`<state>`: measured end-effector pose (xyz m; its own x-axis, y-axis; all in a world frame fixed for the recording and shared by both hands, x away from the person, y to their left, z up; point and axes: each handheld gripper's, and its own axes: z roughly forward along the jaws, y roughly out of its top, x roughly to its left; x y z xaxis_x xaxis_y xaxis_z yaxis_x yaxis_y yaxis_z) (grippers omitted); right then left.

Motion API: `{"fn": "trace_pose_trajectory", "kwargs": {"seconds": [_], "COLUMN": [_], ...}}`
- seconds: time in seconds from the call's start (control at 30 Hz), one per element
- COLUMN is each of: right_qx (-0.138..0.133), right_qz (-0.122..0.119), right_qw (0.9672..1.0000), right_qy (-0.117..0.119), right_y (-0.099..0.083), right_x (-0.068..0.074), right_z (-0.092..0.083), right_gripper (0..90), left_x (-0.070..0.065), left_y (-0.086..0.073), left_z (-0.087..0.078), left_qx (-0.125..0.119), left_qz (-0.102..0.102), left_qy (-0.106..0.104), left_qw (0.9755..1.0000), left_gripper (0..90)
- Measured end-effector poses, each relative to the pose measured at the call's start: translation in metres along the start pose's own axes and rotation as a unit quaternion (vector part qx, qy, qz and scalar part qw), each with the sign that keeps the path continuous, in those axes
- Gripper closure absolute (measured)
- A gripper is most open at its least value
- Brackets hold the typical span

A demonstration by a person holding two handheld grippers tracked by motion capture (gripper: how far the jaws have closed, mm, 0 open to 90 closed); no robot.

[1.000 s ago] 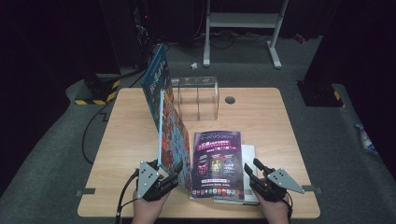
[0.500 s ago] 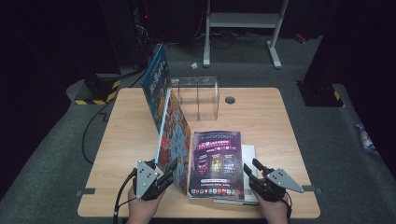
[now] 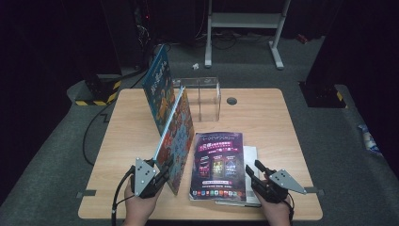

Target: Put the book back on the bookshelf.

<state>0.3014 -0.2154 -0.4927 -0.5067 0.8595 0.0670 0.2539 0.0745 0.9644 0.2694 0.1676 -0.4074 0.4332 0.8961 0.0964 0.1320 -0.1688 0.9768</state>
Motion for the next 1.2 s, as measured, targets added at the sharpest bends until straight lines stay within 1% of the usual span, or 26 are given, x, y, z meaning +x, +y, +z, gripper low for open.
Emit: {"fn": "trace_pose_trajectory", "kwargs": {"seconds": [0.07, 0.1, 0.17, 0.2, 0.33, 0.53, 0.67, 0.77, 0.87, 0.97, 1.03, 1.17, 1.2], "right_qx": [0.002, 0.001, 0.002, 0.002, 0.002, 0.003, 0.003, 0.002, 0.002, 0.002, 0.002, 0.002, 0.002], "right_qz": [0.002, 0.004, 0.003, 0.002, 0.002, 0.001, 0.002, 0.001, 0.001, 0.0, 0.0, 0.001, 0.0], "right_qw": [1.0, 1.0, 1.0, 1.0, 1.0, 1.0, 1.0, 1.0, 1.0, 1.0, 1.0, 1.0, 1.0], "right_qy": [0.001, 0.001, 0.001, 0.001, 0.001, 0.001, 0.001, 0.0, 0.001, 0.002, 0.002, 0.002, 0.003], "right_y": [0.0, 0.0, 0.0, 0.0, 0.0, -0.001, -0.001, 0.0, 0.0, 0.0, 0.0, 0.0, 0.0], "right_x": [0.0, 0.0, 0.0, -0.001, 0.0, 0.0, -0.001, 0.0, -0.001, -0.001, -0.001, -0.001, -0.001], "right_z": [0.0, 0.0, 0.0, 0.0, 0.0, 0.0, 0.0, 0.0, -0.001, -0.001, -0.001, -0.001, -0.001], "right_gripper": [54.9, 54.9, 54.9, 54.8, 54.8, 54.8, 54.8, 54.8, 54.8, 54.7, 54.8, 54.7, 54.7], "left_x": [0.003, 0.006, 0.013, 0.015, 0.02, 0.031, 0.035, 0.037, 0.04, 0.042, 0.044, 0.046, 0.046], "left_y": [0.003, 0.005, 0.006, 0.006, 0.007, 0.006, 0.007, 0.008, 0.008, 0.007, 0.006, 0.006, 0.005], "left_z": [0.001, 0.002, 0.004, 0.004, 0.004, 0.004, 0.004, 0.004, 0.004, 0.004, 0.004, 0.005, 0.005], "left_qx": [0.006, 0.009, 0.011, 0.011, 0.013, 0.015, 0.02, 0.023, 0.023, 0.022, 0.02, 0.016, 0.014], "left_qz": [0.009, 0.009, -0.003, -0.005, -0.004, -0.021, -0.023, -0.018, -0.02, -0.02, -0.028, -0.029, -0.033], "left_qy": [0.0, -0.004, -0.018, -0.021, -0.027, -0.035, -0.032, -0.025, -0.026, -0.028, -0.03, -0.029, -0.031], "left_qw": [0.9999, 0.9999, 0.9998, 0.9997, 0.9995, 0.999, 0.999, 0.9992, 0.9992, 0.9992, 0.999, 0.999, 0.9989], "left_gripper": [66.8, 67.6, 69.5, 70.7, 72.4, 72.4, 73.2, 75.9, 79.3, 79.8, 79.7, 79.4, 79.2]}}
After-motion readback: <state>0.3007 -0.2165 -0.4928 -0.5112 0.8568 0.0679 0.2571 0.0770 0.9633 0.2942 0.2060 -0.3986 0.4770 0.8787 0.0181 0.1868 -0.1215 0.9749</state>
